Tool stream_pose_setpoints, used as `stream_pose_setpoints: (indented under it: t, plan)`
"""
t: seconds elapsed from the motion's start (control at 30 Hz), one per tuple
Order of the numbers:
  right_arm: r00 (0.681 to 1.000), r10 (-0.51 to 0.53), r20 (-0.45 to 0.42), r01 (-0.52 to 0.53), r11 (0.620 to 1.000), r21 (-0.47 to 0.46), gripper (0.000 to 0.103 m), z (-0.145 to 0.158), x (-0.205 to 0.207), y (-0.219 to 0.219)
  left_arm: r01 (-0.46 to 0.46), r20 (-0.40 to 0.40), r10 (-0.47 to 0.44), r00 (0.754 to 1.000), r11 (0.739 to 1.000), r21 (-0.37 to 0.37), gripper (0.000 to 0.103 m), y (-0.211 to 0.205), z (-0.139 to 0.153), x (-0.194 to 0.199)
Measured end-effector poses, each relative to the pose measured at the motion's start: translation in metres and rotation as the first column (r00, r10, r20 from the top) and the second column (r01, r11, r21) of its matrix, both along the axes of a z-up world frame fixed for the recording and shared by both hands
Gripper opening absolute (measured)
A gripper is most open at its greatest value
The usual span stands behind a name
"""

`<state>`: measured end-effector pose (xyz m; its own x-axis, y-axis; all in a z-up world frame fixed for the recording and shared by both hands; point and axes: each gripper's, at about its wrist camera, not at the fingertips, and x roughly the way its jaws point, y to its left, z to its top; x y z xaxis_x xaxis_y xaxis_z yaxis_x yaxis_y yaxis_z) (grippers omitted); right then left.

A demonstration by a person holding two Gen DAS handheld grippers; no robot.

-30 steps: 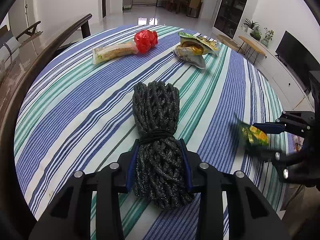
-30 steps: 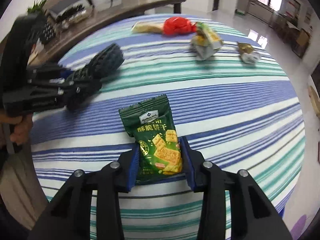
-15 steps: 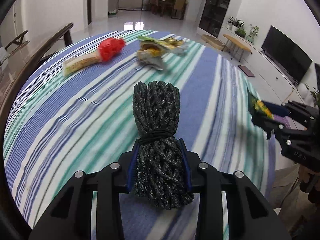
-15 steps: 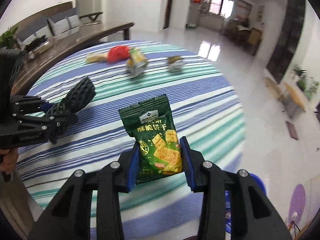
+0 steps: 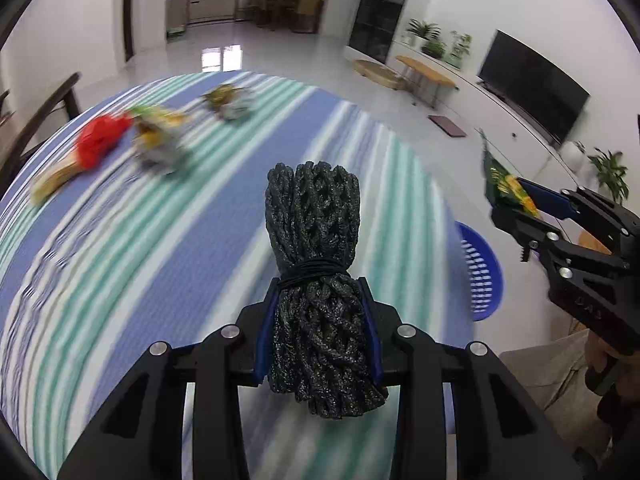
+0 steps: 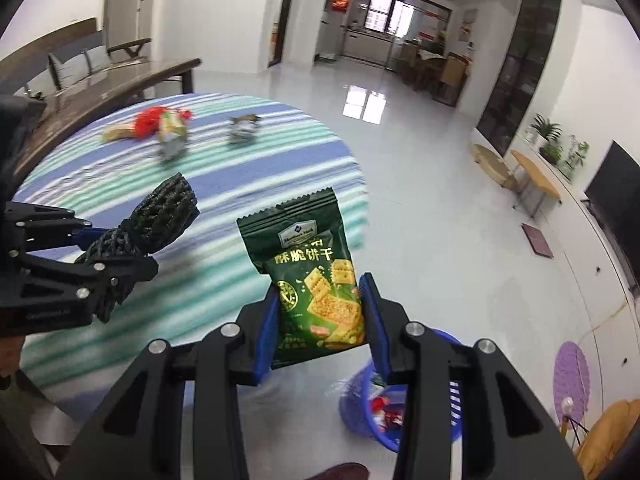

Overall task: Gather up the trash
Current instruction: 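Carry bundle and packet over the wastebasket and open both tools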

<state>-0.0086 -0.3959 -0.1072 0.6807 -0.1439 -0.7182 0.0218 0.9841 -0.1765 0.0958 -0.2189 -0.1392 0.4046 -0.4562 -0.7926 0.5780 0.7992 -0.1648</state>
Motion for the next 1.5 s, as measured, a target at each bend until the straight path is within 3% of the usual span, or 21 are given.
stream_pose_setpoints:
  t: [0.17, 0.33, 0.43, 0.57, 0.7, 0.83, 0.93, 0.97, 1.0, 1.03, 1.07, 1.13, 1.17, 1.23, 1.37, 1.43, 1.5]
  plan:
    - [0.997, -0.07, -0.013, 0.07, 0.998, -0.009, 0.037, -0.004, -0.007, -0.055, 0.089, 0.002, -0.089, 0.996, 0.996, -0.007, 0.036, -0.063, 0.005, -0.011]
    - [0.976, -0.196, -0.091, 0.206, 0.973, 0.108, 0.038, -0.026, -0.011, -0.142, 0.161, -0.028, -0.161, 0.987, 0.987, -0.012, 0.036, -0.128, 0.001, -0.02]
    - [0.947, -0.272, -0.17, 0.305, 0.928, 0.215, 0.038, -0.054, -0.016, -0.199, 0.199, -0.052, -0.199, 0.979, 0.98, -0.01, 0.036, -0.172, -0.01, -0.028]
    - [0.905, -0.35, -0.242, 0.419, 0.832, 0.363, 0.038, -0.085, -0.027, -0.253, 0.236, -0.116, -0.233, 0.966, 0.972, 0.011, 0.036, -0.232, -0.046, -0.031]
    - [0.884, -0.394, -0.251, 0.464, 0.796, 0.387, 0.038, -0.092, -0.029, -0.276, 0.27, -0.149, -0.263, 0.953, 0.963, 0.024, 0.037, -0.287, -0.086, -0.032]
    - [0.87, -0.422, -0.255, 0.493, 0.761, 0.421, 0.038, -0.098, -0.029, -0.293, 0.26, -0.202, -0.253, 0.946, 0.966, 0.008, 0.037, -0.318, -0.117, -0.022]
    - [0.861, -0.437, -0.259, 0.508, 0.748, 0.427, 0.04, -0.098, -0.03, -0.299, 0.269, -0.198, -0.261, 0.945, 0.963, 0.016, 0.038, -0.336, -0.131, -0.016]
    - [0.856, -0.446, -0.263, 0.517, 0.742, 0.426, 0.041, -0.099, -0.031, -0.3, 0.272, -0.198, -0.263, 0.944, 0.962, 0.018, 0.039, -0.34, -0.134, -0.016]
    - [0.852, -0.454, -0.263, 0.524, 0.737, 0.427, 0.051, -0.101, -0.034, -0.305, 0.274, -0.198, -0.265, 0.943, 0.961, 0.018, 0.04, -0.346, -0.139, -0.015]
    - [0.849, -0.46, -0.261, 0.529, 0.732, 0.429, 0.062, -0.1, -0.036, -0.31, 0.277, -0.198, -0.269, 0.943, 0.961, 0.016, 0.042, -0.351, -0.143, -0.014]
    - [0.845, -0.473, -0.251, 0.535, 0.727, 0.431, 0.064, -0.098, -0.039, -0.313, 0.277, -0.194, -0.268, 0.944, 0.961, 0.018, 0.045, -0.356, -0.148, -0.012]
    - [0.839, -0.49, -0.236, 0.542, 0.721, 0.431, 0.068, -0.094, -0.042, -0.317, 0.273, -0.181, -0.264, 0.947, 0.961, 0.03, 0.082, -0.36, -0.155, -0.011]
    - [0.835, -0.501, -0.227, 0.547, 0.715, 0.436, 0.07, -0.091, -0.045, -0.319, 0.257, -0.153, -0.249, 0.956, 0.966, 0.038, 0.086, -0.361, -0.157, -0.01]
    - [0.833, -0.513, -0.209, 0.548, 0.709, 0.443, 0.072, -0.085, -0.049, -0.323, 0.241, -0.129, -0.235, 0.963, 0.97, 0.035, 0.09, -0.364, -0.157, -0.01]
    - [0.846, -0.518, -0.13, 0.52, 0.743, 0.422, 0.073, -0.062, -0.053, -0.309, 0.226, -0.114, -0.221, 0.969, 0.974, 0.028, 0.092, -0.353, -0.145, -0.012]
    - [0.847, -0.522, -0.099, 0.511, 0.748, 0.425, 0.088, -0.053, -0.06, -0.299, 0.224, -0.086, -0.221, 0.972, 0.974, 0.024, 0.094, -0.338, -0.128, -0.016]
    - [0.845, -0.53, -0.068, 0.504, 0.748, 0.431, 0.089, -0.045, -0.064, -0.285, 0.222, -0.058, -0.221, 0.974, 0.975, 0.019, 0.096, -0.324, -0.11, -0.024]
